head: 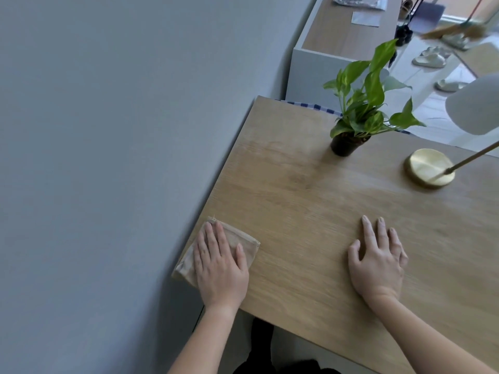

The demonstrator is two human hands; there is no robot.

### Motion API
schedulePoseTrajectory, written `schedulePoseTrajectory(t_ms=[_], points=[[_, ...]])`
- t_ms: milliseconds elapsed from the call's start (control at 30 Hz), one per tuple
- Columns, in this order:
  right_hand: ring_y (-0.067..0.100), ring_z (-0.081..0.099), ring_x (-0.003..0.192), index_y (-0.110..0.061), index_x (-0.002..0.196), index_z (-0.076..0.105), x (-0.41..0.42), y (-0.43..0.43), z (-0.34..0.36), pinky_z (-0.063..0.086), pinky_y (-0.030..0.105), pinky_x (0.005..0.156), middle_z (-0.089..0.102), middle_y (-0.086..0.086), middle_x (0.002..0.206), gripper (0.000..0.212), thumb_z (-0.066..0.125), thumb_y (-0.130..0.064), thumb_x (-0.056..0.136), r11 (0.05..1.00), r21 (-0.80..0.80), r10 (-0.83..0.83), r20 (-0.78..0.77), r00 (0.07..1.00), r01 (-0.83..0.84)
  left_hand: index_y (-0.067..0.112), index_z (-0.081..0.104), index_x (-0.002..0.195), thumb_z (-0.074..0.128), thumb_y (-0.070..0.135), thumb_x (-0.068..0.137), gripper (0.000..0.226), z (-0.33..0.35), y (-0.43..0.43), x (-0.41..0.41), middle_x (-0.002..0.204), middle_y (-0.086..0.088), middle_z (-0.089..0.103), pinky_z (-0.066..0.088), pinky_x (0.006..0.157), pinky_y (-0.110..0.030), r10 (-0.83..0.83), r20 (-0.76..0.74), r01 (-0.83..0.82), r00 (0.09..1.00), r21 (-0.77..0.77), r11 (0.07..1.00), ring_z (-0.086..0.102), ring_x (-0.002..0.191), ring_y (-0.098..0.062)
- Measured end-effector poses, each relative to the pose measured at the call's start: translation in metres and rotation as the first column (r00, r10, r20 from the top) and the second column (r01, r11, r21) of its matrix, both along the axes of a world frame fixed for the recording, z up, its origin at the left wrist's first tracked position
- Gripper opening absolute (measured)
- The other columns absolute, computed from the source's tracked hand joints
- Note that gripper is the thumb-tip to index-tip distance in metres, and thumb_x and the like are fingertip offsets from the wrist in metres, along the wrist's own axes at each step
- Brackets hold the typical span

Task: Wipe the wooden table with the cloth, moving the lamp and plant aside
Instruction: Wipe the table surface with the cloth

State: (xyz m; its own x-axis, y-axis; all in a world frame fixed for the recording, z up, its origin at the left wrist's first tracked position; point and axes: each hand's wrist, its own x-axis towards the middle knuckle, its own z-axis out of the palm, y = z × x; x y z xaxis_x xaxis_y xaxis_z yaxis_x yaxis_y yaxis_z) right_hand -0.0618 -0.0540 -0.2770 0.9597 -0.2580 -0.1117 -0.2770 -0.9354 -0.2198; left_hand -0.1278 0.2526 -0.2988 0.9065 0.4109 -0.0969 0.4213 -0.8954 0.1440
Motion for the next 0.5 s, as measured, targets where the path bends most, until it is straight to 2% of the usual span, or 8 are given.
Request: schedulePoseTrajectory(t_ms=[133,267,400,500], points=[[0.028,0.017,0.159,-0.038,0.165,0.029,-0.001,0.000,-0.001,0.017,0.049,0.126,0.026,0.002,0.174,0.068,0.030,-0.051,0.098,1.000,0.005,-0.005,0.003,1.000,0.005,0.011,0.002,0.171,0.016,0.054,0.111,0.076,0.002,0.016,0.064,0.179,-0.012,0.004,0.012,0.135,-0.048,-0.049,-0.002,0.049,0.999,-0.029,0.998,0.006,0.166,-0.028],[0.027,0.017,0.160,-0.039,0.165,0.028,-0.001,0.000,0.000,0.017,0.050,0.126,0.025,0.002,0.174,0.068,0.030,-0.051,0.098,1.000,0.014,-0.005,0.008,1.000,0.005,0.010,0.007,0.172,0.017,0.054,0.110,0.076,0.003,0.014,0.118,0.179,-0.013,0.009,0.010,0.135,-0.047,-0.014,0.027,0.016,1.000,-0.062,0.998,0.008,0.166,-0.030],[0.026,0.015,0.160,-0.040,0.165,0.026,-0.001,0.000,-0.001,0.015,0.051,0.127,0.023,0.000,0.175,0.067,0.029,-0.052,0.099,1.000,0.013,-0.002,-0.004,1.000,0.002,0.012,0.013,0.171,0.021,0.055,0.110,0.076,0.001,0.018,0.105,0.179,-0.013,0.015,0.014,0.134,-0.048,-0.022,0.070,0.026,0.997,-0.054,0.998,0.015,0.165,-0.030],[0.026,0.015,0.160,-0.040,0.165,0.026,-0.002,0.000,-0.001,0.015,0.051,0.127,0.023,0.001,0.175,0.067,0.028,-0.052,0.099,1.000,0.018,-0.005,-0.002,1.000,0.005,0.015,0.008,0.172,0.020,0.057,0.111,0.075,0.001,0.022,0.068,0.179,-0.010,0.011,0.014,0.134,-0.047,0.005,0.064,-0.002,0.998,-0.054,0.999,0.012,0.165,-0.028]])
